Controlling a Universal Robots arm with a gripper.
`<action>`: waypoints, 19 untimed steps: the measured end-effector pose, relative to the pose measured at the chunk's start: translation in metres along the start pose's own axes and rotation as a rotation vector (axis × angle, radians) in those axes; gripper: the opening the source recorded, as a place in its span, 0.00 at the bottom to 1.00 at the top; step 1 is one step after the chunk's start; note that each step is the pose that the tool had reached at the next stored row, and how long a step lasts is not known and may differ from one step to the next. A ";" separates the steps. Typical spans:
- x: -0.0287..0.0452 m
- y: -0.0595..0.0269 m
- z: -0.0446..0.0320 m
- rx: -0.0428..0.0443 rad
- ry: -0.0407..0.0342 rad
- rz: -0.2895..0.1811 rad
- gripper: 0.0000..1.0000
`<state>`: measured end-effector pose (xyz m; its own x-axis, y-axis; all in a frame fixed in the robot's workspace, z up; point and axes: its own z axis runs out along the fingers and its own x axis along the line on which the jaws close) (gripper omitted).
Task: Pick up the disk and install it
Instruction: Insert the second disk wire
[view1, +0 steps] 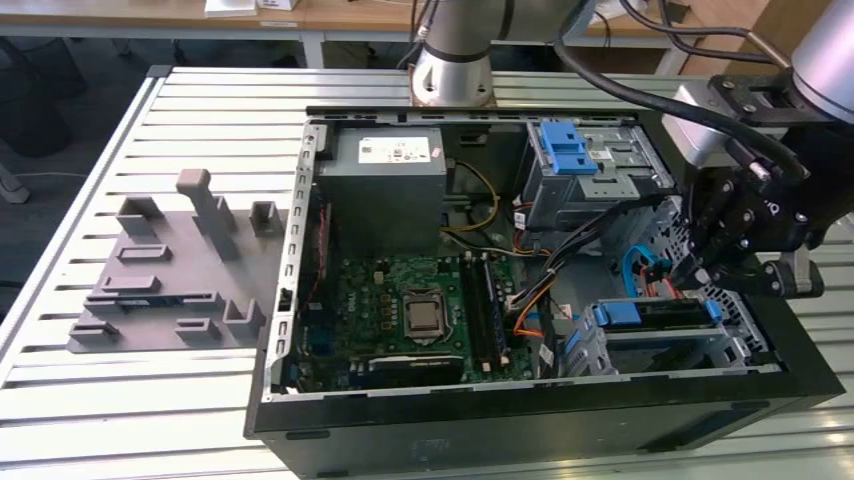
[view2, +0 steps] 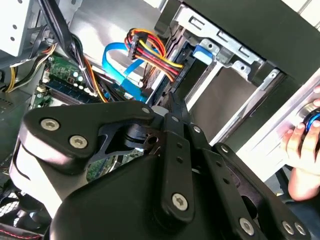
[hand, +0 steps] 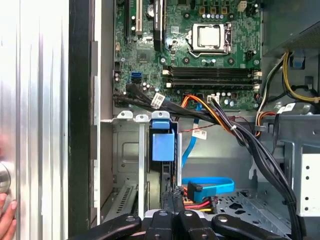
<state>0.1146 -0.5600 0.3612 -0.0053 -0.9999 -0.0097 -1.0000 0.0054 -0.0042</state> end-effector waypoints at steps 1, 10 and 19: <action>0.0000 0.0013 -0.0002 0.0000 -0.0008 0.000 0.11; -0.0025 0.0090 -0.0032 0.0000 -0.0040 0.000 0.11; -0.0122 0.0092 -0.0039 -0.0004 -0.0040 0.000 0.11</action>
<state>0.1054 -0.5478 0.3652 -0.0054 -0.9999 -0.0136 -1.0000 0.0054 -0.0038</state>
